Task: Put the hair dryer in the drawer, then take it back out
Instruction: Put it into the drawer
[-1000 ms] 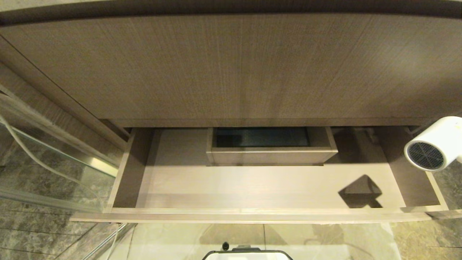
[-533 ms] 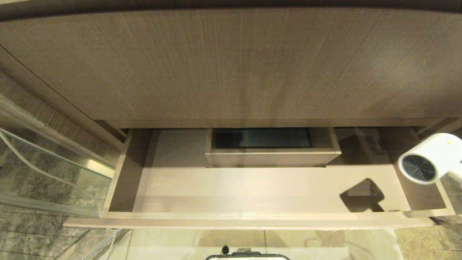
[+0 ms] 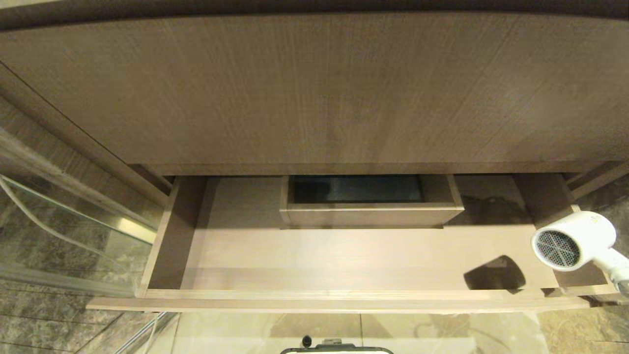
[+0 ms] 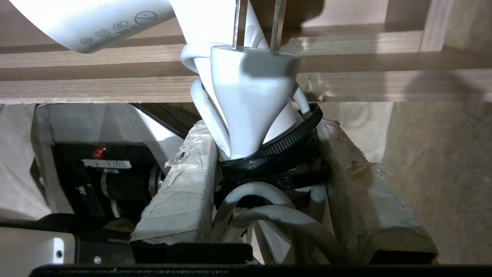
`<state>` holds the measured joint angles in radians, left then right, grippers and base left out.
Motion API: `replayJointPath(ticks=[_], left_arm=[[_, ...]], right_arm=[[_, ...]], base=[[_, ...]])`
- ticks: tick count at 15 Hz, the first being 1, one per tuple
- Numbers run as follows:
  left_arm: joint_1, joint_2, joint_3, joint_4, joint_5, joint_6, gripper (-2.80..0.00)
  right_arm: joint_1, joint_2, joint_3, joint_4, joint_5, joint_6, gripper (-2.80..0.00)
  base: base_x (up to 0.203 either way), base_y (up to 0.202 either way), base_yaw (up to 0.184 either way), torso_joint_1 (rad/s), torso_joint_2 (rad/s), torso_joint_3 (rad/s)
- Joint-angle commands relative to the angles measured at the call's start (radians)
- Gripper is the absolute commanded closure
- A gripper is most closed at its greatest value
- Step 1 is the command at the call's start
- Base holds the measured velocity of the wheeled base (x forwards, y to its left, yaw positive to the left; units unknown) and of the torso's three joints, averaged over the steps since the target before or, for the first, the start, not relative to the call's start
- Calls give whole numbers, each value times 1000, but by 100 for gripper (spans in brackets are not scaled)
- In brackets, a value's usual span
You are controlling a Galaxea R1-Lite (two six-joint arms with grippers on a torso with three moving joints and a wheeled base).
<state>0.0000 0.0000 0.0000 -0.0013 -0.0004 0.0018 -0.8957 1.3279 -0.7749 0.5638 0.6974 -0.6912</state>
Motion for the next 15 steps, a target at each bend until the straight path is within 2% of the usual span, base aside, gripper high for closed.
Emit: replayJointPath(ticks=[1, 5, 8, 11, 15], left_arm=[[0, 0, 0, 0, 0, 0, 0], [0, 0, 0, 0, 0, 0, 0], [0, 0, 0, 0, 0, 0, 0], [0, -2, 0, 0, 0, 0, 0], [0, 0, 0, -2, 0, 0, 0]], right_arm=[[0, 72, -6, 3, 6, -5, 0], [5, 166, -64, 4, 6, -5, 0], [35, 303, -195, 5, 3, -4, 0], [46, 314, -209, 5, 2, -4, 0], [132, 444, -349, -2, 3, 6, 0]], base=[[0, 0, 0, 0, 0, 0], [0, 0, 0, 0, 0, 0], [0, 0, 0, 0, 0, 0], [0, 0, 0, 0, 0, 0], [0, 0, 0, 0, 0, 0]])
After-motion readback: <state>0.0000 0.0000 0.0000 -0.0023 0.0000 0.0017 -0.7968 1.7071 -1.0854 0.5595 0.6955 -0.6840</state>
